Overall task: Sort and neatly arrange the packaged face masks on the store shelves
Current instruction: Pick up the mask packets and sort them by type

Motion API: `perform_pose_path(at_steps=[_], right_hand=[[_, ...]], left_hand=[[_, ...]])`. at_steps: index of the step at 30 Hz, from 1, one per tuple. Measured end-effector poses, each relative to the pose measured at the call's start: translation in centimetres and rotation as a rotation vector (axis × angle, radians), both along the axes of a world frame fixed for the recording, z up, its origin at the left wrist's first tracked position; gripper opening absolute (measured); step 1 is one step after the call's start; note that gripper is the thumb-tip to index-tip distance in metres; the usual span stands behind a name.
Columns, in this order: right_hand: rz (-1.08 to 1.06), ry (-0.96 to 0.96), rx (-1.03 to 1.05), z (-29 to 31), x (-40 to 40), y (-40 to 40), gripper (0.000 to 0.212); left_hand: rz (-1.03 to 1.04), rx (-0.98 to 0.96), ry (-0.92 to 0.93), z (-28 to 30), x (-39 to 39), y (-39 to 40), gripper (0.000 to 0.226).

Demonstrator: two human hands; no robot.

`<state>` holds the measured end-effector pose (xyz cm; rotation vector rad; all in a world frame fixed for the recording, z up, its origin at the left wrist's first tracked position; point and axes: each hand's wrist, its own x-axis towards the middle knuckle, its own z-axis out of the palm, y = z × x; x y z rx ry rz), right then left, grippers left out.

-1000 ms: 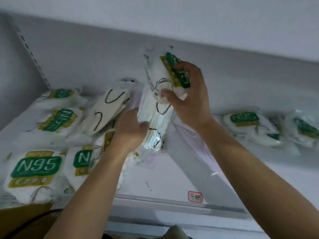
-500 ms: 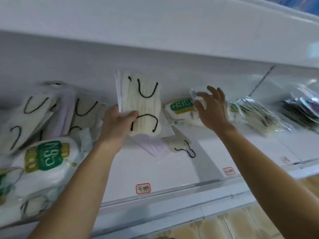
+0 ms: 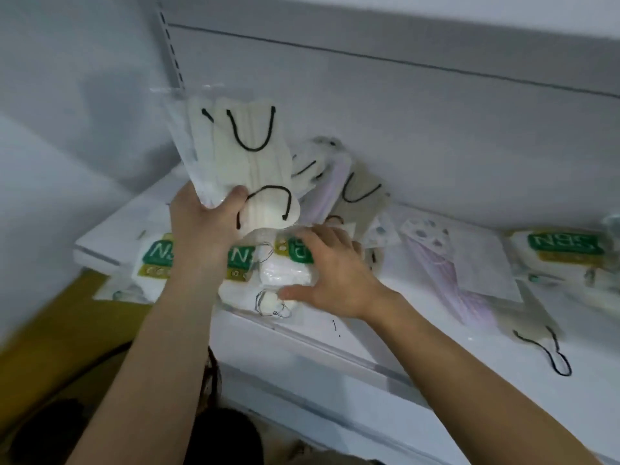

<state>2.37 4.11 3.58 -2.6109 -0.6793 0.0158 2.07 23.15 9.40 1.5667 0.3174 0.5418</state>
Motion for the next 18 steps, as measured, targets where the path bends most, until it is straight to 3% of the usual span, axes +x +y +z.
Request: perform_pose_path(at_steps=[2,5,9,15,18], right_hand=[[0.004,-0.011,0.145,-0.1,0.1,0.1,0.075],[-0.012,-0.232,0.394,1.0,-0.3,-1.5,0.037],[-0.284,-0.447,0.606,3.0,-1.8,-7.5,0.031],[-0.773,-0.778,0.415,4.6,-5.9,-27.3,0.030],[-0.975,-0.869,0.278,5.5,-7.9,-37.3,0.031]], left_hand=[[0.022,-0.030,0.022,-0.5,-1.0,0.3,0.029],[-0.005,-0.111,0.020,-0.5,-1.5,-1.3,0.033],[-0.125,-0.172,-0.061,0.2,-1.1,-6.3,0.024],[-0.393,-0.142,-0.059,-2.0,0.0,-17.9,0.042],[-0.534,-0.076,-0.018,-3.6,-1.1,-24.3,0.033]])
